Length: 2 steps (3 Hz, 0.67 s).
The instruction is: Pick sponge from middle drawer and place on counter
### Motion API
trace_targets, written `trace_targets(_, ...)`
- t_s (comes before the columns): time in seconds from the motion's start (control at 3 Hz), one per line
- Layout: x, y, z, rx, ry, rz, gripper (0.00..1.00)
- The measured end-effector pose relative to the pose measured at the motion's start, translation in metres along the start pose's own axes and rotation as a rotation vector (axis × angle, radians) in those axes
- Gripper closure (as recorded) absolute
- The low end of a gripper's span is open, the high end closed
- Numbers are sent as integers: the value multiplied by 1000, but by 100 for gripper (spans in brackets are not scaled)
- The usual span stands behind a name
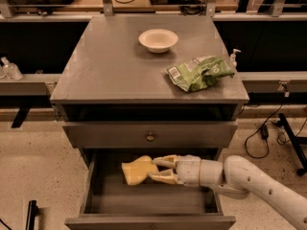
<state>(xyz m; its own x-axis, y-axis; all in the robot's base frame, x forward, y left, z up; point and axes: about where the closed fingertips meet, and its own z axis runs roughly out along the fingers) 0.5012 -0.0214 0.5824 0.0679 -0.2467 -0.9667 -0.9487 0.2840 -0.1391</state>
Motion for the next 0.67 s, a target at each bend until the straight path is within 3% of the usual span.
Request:
trace_targets(0.33, -55, 11, -27, -41, 20, -46, 100)
trace_targets(0.67, -104, 4, -53, -60, 82, -113, 100)
